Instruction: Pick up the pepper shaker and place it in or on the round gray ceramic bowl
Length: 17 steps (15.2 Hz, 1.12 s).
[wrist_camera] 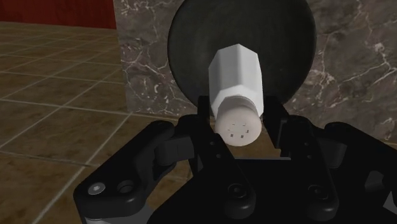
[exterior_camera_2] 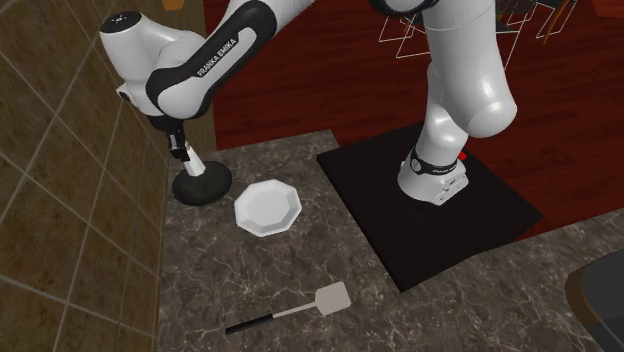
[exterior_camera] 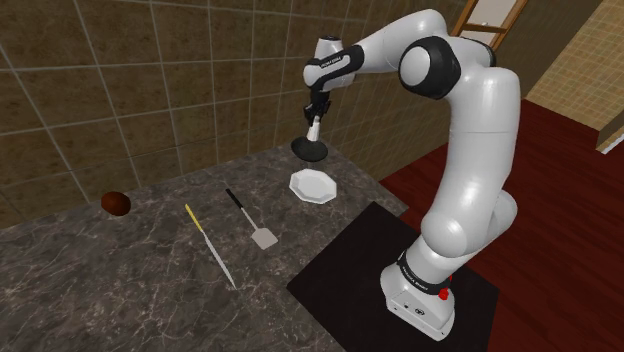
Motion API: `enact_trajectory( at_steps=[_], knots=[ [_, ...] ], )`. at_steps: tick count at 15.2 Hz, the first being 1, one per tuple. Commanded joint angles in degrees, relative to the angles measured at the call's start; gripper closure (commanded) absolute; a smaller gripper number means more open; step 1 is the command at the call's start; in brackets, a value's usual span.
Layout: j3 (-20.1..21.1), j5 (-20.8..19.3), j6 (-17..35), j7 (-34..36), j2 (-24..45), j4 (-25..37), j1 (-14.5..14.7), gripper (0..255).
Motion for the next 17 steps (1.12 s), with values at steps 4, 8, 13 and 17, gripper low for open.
enact_trajectory(
  at_steps=[4,8,13,17],
  knots=[
    [0.00,-0.07,2.93,0.34,2.02,-0.89,0.01,255],
    [-0.01,-0.12,5.22,0.56,3.84,-1.37,-0.01,255],
    [-0.01,-0.12,5.21,0.56,3.85,-1.35,-0.01,255],
    [-0.01,-0.12,5.20,0.56,3.85,-1.34,-0.01,0]
  ],
)
